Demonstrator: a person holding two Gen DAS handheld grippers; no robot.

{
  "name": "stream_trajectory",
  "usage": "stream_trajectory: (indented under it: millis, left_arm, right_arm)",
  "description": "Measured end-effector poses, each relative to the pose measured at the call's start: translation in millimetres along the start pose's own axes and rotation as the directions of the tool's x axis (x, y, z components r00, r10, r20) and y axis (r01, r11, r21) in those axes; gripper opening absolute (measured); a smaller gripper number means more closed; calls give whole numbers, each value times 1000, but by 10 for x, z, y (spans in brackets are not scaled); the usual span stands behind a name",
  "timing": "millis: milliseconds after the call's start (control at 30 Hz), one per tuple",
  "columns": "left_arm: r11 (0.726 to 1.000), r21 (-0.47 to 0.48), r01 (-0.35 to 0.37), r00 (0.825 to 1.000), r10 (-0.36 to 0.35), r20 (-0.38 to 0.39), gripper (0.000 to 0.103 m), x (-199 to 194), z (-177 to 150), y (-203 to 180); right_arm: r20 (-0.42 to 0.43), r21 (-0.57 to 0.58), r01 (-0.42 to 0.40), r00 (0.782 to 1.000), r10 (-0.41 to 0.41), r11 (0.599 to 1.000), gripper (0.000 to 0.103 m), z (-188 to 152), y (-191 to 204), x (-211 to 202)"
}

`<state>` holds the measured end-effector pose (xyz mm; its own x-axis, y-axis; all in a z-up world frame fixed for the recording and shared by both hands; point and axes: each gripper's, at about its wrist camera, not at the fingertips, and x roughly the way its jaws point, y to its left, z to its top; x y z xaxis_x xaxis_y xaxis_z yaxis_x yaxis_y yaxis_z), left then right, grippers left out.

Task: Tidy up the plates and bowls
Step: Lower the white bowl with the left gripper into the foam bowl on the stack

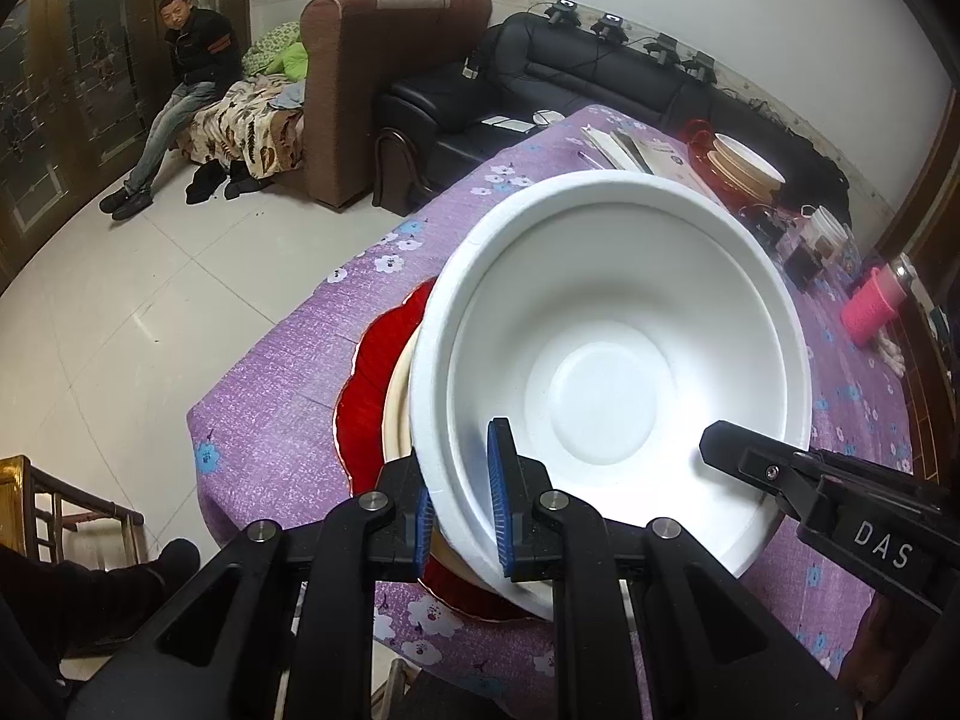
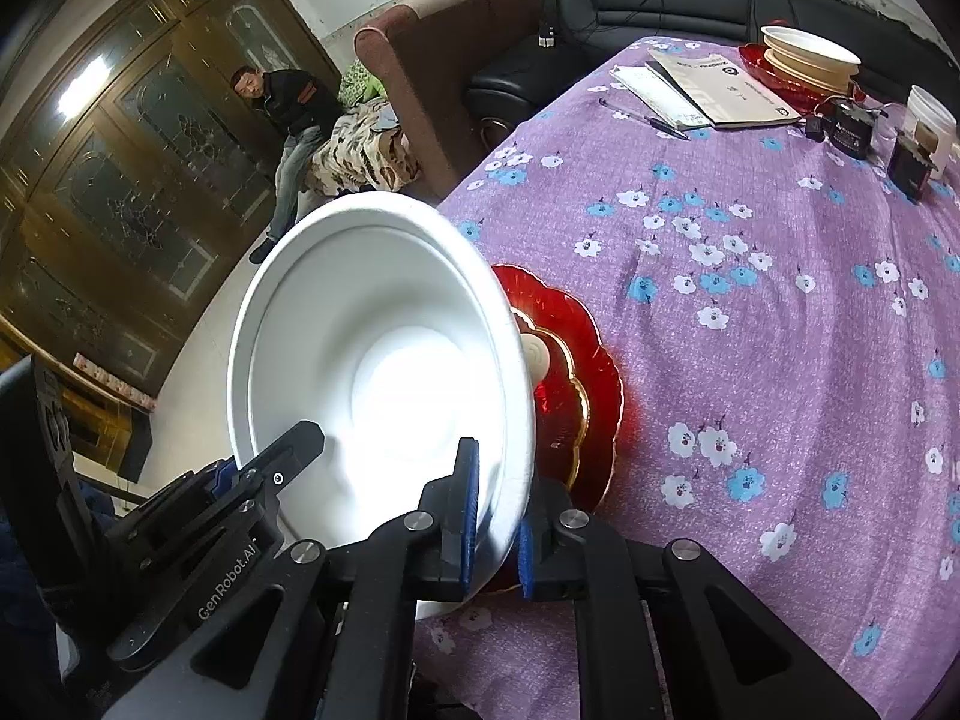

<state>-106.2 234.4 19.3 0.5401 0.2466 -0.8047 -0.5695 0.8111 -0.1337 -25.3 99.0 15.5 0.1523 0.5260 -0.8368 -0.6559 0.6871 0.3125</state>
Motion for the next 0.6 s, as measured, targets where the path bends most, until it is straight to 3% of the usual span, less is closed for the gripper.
stream_trajectory:
  millis: [600]
  left_arm:
    - [1000,31,3,1000,-3,11,14,-54,-13,-56]
  right_arm:
    - [-9,-14,-1,1000,1,1000,11,-3,-15,-80]
